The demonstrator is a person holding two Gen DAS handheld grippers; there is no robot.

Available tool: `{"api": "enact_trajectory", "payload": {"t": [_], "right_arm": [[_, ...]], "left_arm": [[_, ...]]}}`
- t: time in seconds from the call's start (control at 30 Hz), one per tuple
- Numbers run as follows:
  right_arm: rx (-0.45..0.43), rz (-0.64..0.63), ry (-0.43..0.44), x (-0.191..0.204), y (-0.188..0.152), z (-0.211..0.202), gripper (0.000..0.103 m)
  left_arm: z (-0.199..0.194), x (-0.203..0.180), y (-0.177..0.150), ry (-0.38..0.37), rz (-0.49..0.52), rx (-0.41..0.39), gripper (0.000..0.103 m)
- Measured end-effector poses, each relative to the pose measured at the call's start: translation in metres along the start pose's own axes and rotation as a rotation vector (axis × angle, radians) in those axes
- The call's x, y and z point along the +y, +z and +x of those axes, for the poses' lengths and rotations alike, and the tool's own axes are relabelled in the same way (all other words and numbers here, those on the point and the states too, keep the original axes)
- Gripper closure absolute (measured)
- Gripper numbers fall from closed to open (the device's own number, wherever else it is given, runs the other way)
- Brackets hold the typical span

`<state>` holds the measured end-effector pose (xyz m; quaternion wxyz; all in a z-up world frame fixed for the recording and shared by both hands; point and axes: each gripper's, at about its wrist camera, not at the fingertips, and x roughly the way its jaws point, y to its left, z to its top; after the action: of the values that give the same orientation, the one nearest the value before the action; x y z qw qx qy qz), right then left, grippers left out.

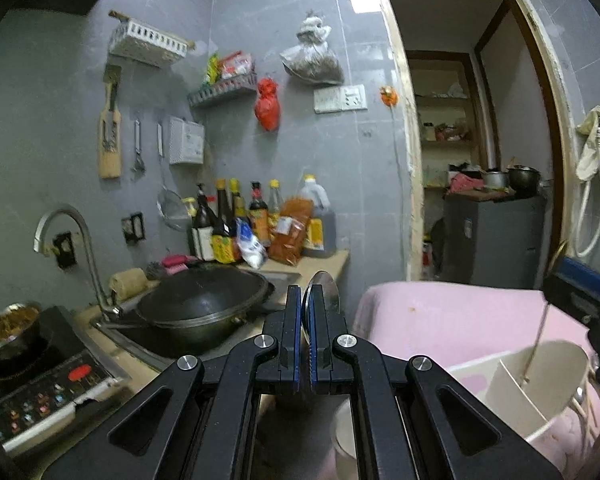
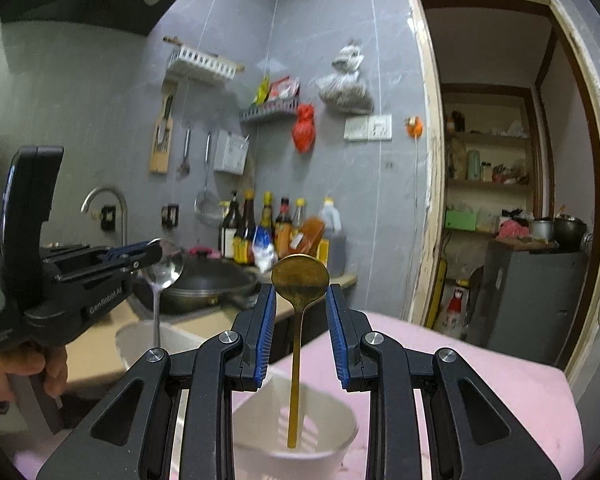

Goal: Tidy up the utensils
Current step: 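Carry both spoons over the white basket and open both tools to drop them in, then move both open tools back down to the remaining cutlery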

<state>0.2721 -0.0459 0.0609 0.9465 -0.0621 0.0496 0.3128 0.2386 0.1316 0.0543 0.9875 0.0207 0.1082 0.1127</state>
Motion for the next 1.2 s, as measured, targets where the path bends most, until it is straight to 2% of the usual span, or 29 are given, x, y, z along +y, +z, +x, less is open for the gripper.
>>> {"api": "enact_trajectory", "payload": {"t": [0.37, 0.47, 0.53, 0.6, 0.73, 0.8, 0.83, 0.87, 1.0, 1.07, 1.2], "right_arm": [[0.110, 0.028, 0.030, -0.001, -0.017, 0.005, 0.077], [0.104, 0.046, 0.032, -0.003, -0.015, 0.000, 0.069], [0.091, 0.054, 0.031, -0.006, -0.010, -0.006, 0.069], [0.078, 0.058, 0.024, -0.009, -0.005, -0.013, 0.068], [0.036, 0.063, -0.005, -0.016, 0.003, -0.030, 0.052], [0.014, 0.063, -0.031, -0.020, 0.007, -0.042, 0.047], [0.007, 0.061, -0.043, -0.022, 0.008, -0.047, 0.036], [-0.001, 0.060, -0.057, -0.025, 0.009, -0.053, 0.025], [-0.050, 0.054, -0.127, -0.038, 0.011, -0.086, 0.012], [-0.068, 0.045, -0.161, -0.044, 0.010, -0.101, 0.002], [-0.094, 0.027, -0.224, -0.056, 0.005, -0.130, 0.000]], "left_arm": [[-0.012, 0.001, -0.002, -0.247, -0.067, 0.082, 0.095], [-0.016, 0.001, 0.002, -0.271, -0.091, 0.094, 0.092], [-0.021, 0.000, 0.007, -0.269, -0.104, 0.083, 0.088], [-0.026, 0.000, 0.011, -0.269, -0.114, 0.072, 0.079], [-0.038, -0.003, 0.020, -0.264, -0.133, 0.046, 0.067], [-0.045, -0.007, 0.024, -0.260, -0.135, 0.036, 0.057], [-0.048, -0.010, 0.024, -0.257, -0.134, 0.030, 0.053], [-0.053, -0.013, 0.025, -0.255, -0.133, 0.023, 0.045], [-0.070, -0.029, 0.025, -0.252, -0.122, -0.021, 0.017], [-0.077, -0.038, 0.023, -0.251, -0.109, -0.042, 0.014], [-0.090, -0.062, 0.019, -0.273, -0.071, -0.071, 0.008]]}}
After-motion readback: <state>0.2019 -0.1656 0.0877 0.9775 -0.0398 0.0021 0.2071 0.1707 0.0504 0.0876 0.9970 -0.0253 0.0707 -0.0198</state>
